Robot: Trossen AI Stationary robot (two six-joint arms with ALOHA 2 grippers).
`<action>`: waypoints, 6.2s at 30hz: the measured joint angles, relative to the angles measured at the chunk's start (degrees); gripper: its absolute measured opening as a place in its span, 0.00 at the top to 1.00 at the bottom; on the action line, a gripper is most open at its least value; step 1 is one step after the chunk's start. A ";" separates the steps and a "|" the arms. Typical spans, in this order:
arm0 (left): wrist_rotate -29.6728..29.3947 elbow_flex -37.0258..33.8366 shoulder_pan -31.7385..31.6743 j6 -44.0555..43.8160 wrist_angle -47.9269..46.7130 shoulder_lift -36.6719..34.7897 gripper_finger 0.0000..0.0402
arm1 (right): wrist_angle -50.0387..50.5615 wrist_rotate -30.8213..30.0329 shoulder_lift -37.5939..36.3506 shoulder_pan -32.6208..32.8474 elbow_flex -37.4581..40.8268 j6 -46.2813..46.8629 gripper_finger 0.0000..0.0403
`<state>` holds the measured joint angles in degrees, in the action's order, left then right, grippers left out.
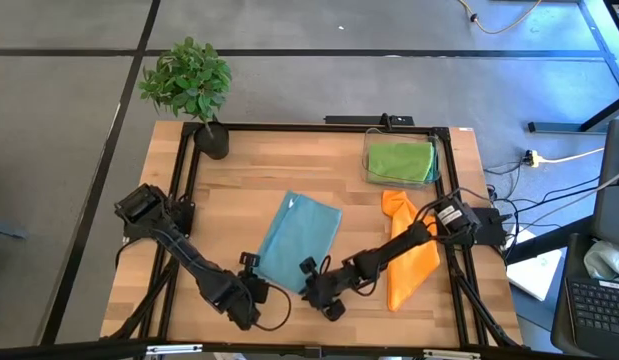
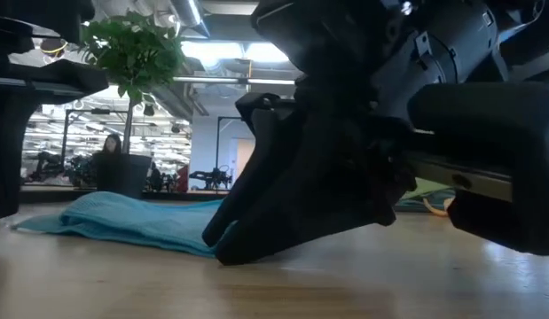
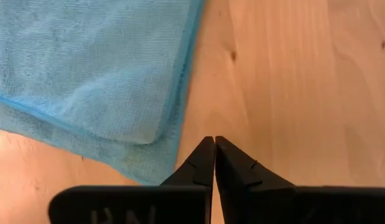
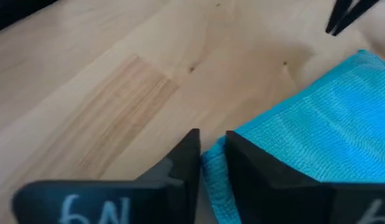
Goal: Fold microfiber towels
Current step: Fold the light blue microfiber towel
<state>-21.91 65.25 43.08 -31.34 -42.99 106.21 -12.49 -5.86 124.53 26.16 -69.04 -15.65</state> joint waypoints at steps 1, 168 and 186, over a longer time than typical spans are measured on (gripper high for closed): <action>0.00 0.00 0.09 -0.03 -0.05 0.00 0.98 | 0.35 -0.03 0.02 0.19 -0.18 -0.98 0.82; 13.90 -2.69 3.58 -20.63 -0.84 -9.45 0.82 | -2.93 3.43 5.71 1.15 -7.49 -3.36 0.96; 11.01 -2.23 5.29 -5.61 5.84 0.60 0.72 | -2.47 3.12 5.82 1.08 -7.37 -3.01 0.98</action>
<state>-10.90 63.02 48.37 -36.95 -37.15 106.81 -14.96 -2.74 130.34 27.24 -76.42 -18.65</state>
